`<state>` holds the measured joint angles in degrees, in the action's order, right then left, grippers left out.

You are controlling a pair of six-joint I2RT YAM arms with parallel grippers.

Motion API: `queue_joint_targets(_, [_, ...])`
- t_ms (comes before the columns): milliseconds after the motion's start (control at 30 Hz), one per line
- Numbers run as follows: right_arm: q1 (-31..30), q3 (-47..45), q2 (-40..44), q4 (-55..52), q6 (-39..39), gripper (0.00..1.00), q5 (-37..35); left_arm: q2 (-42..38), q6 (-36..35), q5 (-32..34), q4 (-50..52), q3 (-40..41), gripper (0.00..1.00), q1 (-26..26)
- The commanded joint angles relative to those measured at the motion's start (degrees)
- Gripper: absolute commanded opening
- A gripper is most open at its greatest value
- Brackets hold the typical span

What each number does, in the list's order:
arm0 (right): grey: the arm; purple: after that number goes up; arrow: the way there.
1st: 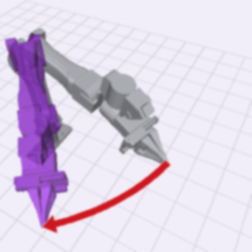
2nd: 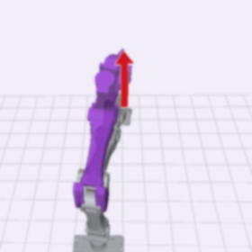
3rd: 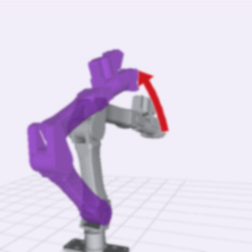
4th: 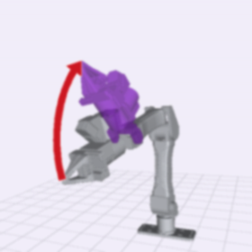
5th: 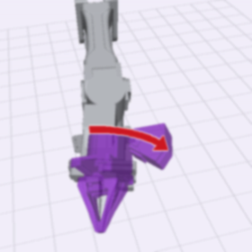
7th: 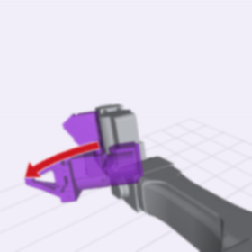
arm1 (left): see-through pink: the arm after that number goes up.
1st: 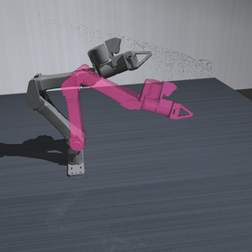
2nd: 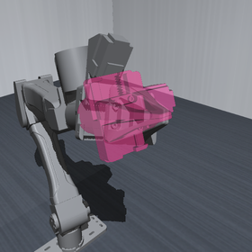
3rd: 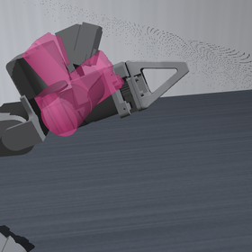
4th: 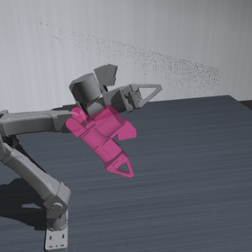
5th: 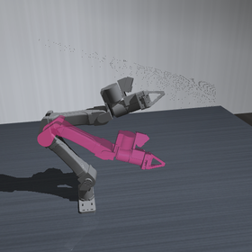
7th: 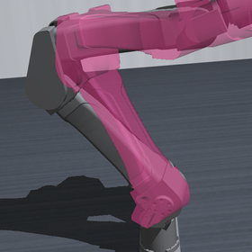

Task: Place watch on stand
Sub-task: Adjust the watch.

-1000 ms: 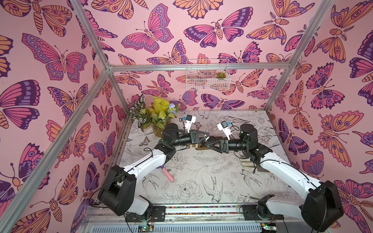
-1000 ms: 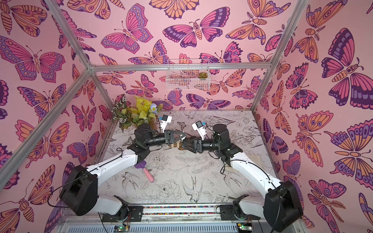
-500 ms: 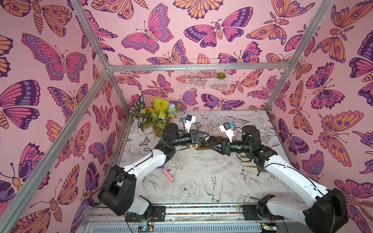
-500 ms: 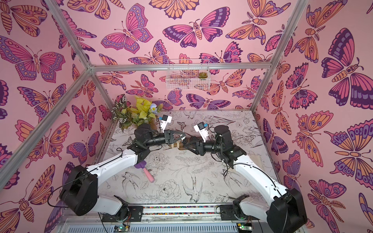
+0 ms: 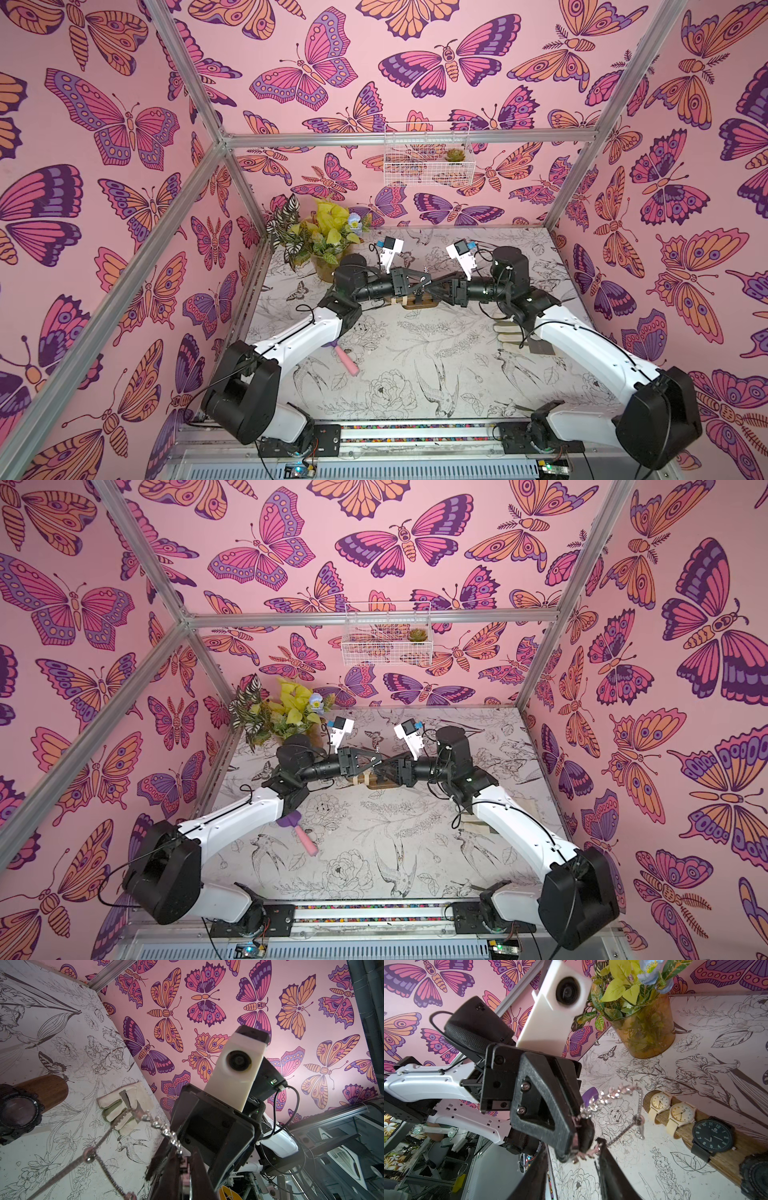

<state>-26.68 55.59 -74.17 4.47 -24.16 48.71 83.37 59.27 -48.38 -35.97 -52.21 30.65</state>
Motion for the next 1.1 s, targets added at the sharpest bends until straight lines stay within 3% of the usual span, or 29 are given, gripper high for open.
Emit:
queue_joint_targets(0, [-0.37, 1.80, -0.80, 2.36, -1.04, 0.42, 1.58, 0.20, 0.00, -0.49, -1.56, 0.53, 0.00, -0.44])
queue_joint_targets(233, [-0.89, 1.68, -2.04, 5.23, -2.59, 0.40, 1.50, 0.41, 0.16, -0.57, -1.82, 0.53, 0.00, -0.42])
queue_joint_targets(433, [-1.00, 1.29, -3.99, 9.93, -6.74, 0.19, 3.18, 0.69, 0.63, -0.56, -2.70, 0.70, 0.02, -0.42])
queue_joint_targets(567, [-0.96, 0.01, -5.06, 13.85, -9.86, 0.11, 3.68, 0.91, 1.07, -0.55, -3.63, 0.79, 0.06, -0.47])
queue_joint_targets(733, [-1.01, -1.19, -5.28, 15.66, -11.39, 0.00, 3.67, 1.47, 1.88, -0.92, -4.77, 0.92, 0.20, -0.42])
queue_joint_targets(933, [-0.96, -1.63, -4.36, 14.44, -10.50, 0.00, 4.27, 2.10, 3.82, -1.31, -8.73, 1.49, 0.38, -0.75])
queue_joint_targets(1067, [-0.92, -2.37, -3.64, 13.70, -10.03, 0.00, 4.79, 2.05, 4.53, -1.19, -9.86, 2.10, 0.40, -1.22])
